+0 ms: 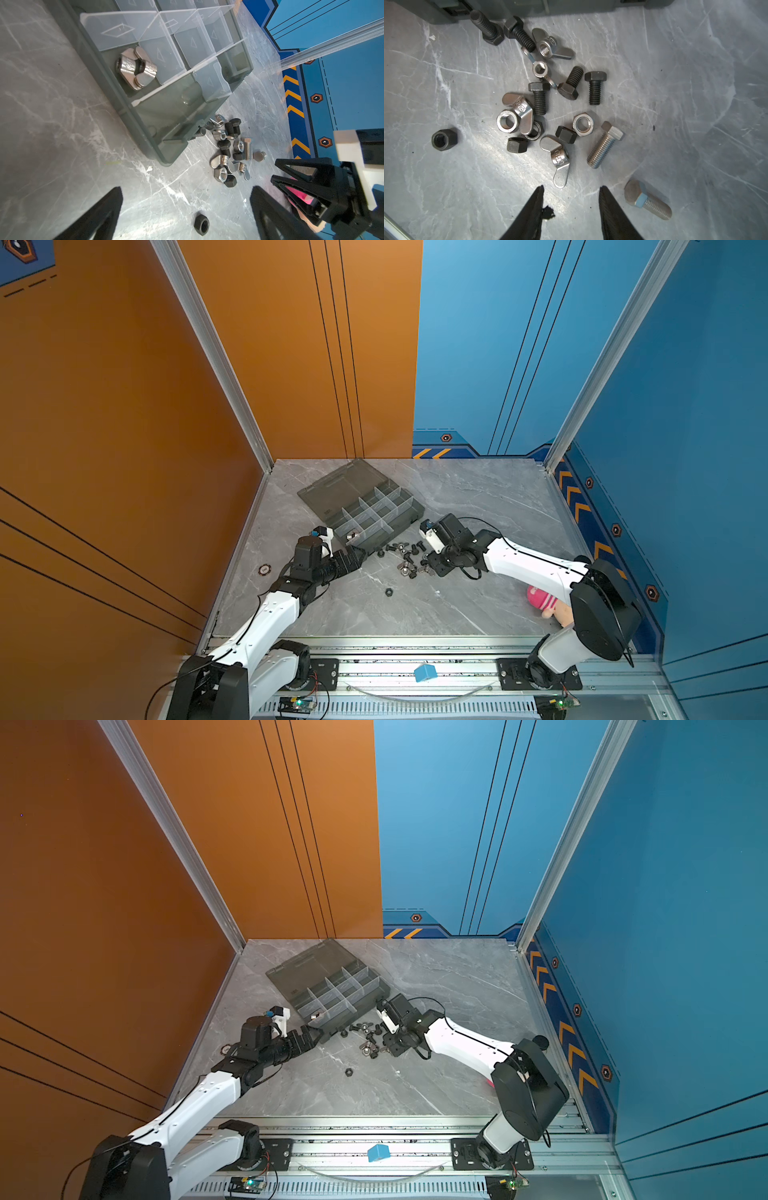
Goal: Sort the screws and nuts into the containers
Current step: 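Move the right gripper back down over the pile of nuts and bolts, then close the right gripper on a silver wing nut in the pile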
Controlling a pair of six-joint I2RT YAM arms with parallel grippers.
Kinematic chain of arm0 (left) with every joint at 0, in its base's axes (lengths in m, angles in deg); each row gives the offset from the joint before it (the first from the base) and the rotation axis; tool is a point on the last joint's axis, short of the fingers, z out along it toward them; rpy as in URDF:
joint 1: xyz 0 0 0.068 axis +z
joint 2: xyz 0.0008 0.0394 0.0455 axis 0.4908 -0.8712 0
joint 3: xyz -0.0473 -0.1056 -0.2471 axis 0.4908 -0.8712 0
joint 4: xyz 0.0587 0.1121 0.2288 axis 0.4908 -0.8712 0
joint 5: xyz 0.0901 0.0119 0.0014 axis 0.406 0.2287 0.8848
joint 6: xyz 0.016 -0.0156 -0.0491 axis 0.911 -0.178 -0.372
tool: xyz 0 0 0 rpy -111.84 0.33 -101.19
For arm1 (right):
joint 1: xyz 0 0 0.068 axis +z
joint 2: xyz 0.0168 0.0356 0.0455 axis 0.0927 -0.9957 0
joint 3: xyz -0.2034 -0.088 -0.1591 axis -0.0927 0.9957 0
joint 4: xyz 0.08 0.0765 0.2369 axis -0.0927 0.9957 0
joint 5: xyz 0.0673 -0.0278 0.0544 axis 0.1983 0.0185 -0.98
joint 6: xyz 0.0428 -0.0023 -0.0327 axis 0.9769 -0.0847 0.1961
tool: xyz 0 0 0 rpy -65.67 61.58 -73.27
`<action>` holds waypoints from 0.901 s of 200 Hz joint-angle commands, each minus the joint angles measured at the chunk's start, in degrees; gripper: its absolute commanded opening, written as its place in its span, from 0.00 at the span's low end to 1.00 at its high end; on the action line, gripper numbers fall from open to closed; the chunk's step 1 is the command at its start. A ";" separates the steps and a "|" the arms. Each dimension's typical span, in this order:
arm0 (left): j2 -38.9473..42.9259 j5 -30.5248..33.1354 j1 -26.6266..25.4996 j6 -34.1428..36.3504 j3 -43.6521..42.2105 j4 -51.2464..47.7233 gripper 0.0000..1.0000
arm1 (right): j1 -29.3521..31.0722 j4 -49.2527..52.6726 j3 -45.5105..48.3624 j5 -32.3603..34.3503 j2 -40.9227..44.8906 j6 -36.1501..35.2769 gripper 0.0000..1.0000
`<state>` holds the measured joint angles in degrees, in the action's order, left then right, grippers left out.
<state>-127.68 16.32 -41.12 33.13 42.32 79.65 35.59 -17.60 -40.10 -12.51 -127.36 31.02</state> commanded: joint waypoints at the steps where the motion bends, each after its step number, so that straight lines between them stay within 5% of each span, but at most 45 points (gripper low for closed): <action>1: -0.50 1.72 -0.94 -0.22 1.64 0.69 0.98 | -0.41 1.08 -0.04 -2.56 -2.25 -3.11 0.45; 180: -1.20 3.36 -2.51 -0.64 1.81 0.17 0.98 | -2.59 -0.51 -3.97 -7.62 -10.57 -6.61 0.40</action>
<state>-128.35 18.64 -42.98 32.91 42.60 79.76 32.61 -17.71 -42.85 -18.08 -137.24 25.45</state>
